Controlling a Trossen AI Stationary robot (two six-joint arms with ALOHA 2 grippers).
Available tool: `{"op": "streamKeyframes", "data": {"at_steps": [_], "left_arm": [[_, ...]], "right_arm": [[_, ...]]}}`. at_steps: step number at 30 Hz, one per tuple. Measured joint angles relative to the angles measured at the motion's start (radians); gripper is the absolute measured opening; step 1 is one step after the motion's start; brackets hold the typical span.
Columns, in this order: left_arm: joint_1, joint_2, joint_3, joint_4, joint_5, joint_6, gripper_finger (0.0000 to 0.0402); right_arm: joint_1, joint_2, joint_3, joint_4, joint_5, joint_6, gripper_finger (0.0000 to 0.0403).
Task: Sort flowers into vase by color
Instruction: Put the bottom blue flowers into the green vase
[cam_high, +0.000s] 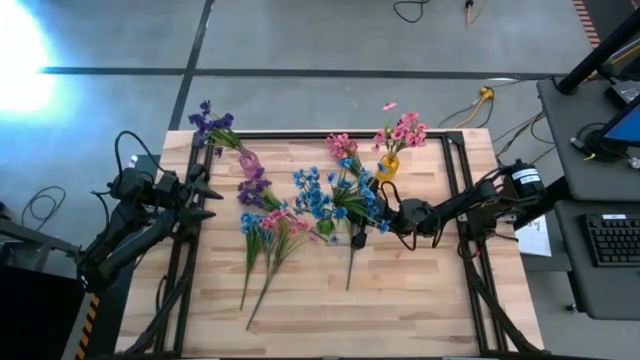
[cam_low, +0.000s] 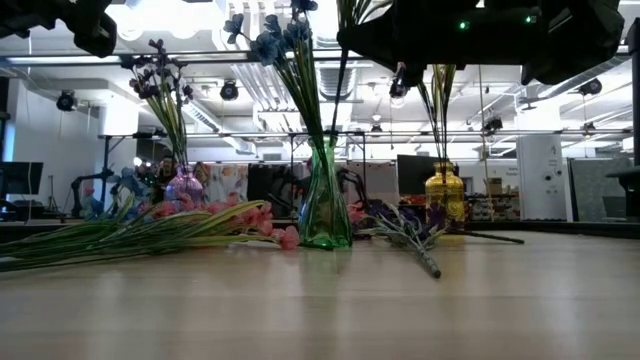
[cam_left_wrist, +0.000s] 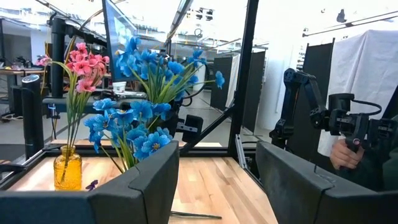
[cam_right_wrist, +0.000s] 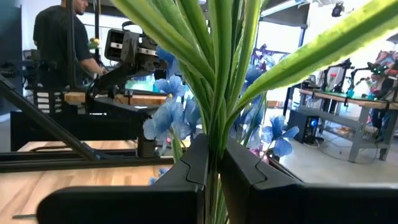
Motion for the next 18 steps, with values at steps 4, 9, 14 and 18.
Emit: {"op": "streamKeyframes", "data": {"at_steps": [4,9,14,18], "left_arm": [[0.000,0.000,0.000,0.000,0.000,0.000,0.0201],[0.000,0.000,0.000,0.000,0.000,0.000,0.0201],[0.000,0.000,0.000,0.000,-0.001,0.000,0.0201],[0.000,0.000,0.000,0.000,-0.001,0.000,0.0201]], "right_arm": [[0.000,0.001,0.000,-0.001,0.001,-0.001,0.0020],[-0.004,0.002,0.000,-0.005,0.006,0.001,0.0025],[-0.006,0.002,0.000,-0.028,0.006,-0.001,0.0026],[-0.006,0.002,0.000,-0.033,0.006,-0.001,0.0027]]}}
